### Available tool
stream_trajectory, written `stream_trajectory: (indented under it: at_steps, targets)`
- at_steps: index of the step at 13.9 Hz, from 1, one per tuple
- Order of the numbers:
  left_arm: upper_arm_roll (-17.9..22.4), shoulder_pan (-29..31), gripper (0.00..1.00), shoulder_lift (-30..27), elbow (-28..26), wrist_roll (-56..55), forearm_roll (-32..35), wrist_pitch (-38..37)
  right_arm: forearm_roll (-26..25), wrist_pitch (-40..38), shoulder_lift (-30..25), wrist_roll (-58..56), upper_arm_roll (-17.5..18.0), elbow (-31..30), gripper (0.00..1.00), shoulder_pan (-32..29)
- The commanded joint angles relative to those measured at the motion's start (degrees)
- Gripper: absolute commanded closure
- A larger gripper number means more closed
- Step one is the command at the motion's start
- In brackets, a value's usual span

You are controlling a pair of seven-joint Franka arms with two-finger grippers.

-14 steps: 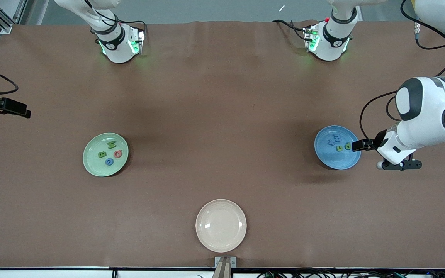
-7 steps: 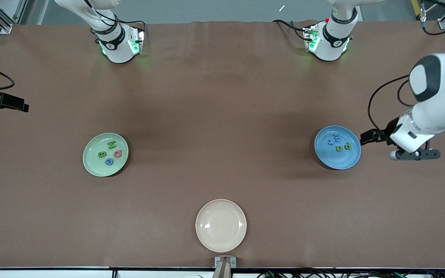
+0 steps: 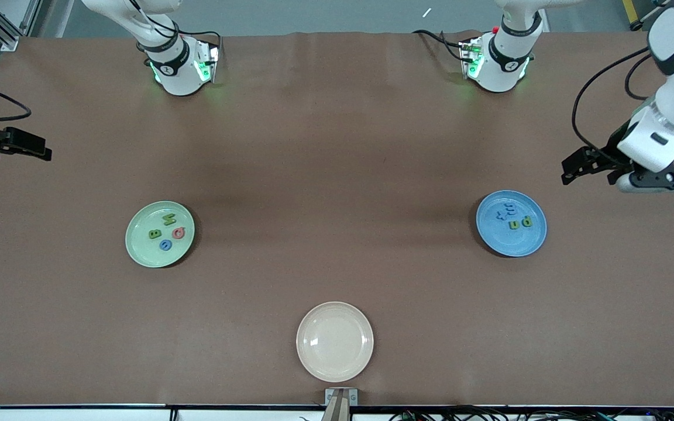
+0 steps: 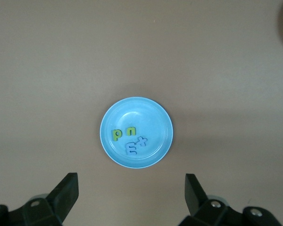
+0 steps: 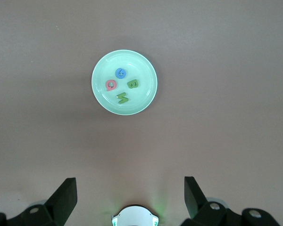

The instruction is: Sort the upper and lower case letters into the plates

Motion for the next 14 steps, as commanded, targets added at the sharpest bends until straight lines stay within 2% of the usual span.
stream_trajectory:
  at_steps: [1,4,8,14]
  targets:
    - [0.05,0.9,0.01,-0.08,8.03,0.55,0.72,-8.83,1.14,0.02,-1.4,0.4,-0.31,-1.9,0.0,-0.72]
    - [0.14,0.9,0.01,-0.08,14.02,0.3,0.45,-14.13,1.14,3.08,-4.55,0.31,-0.31,-6.72,0.0,-1.43]
    - [0.32,1.17,0.0,0.01,14.56,-0.32,-0.69,-15.1,0.96,8.45,-10.44,0.23,-0.23,-15.08,0.0,-1.43]
    - [0.14,1.17,0.0,0.18,14.65,-0.49,-0.52,-15.1,0.87,8.8,-12.99,0.23,-0.05,-17.19,0.0,-2.14]
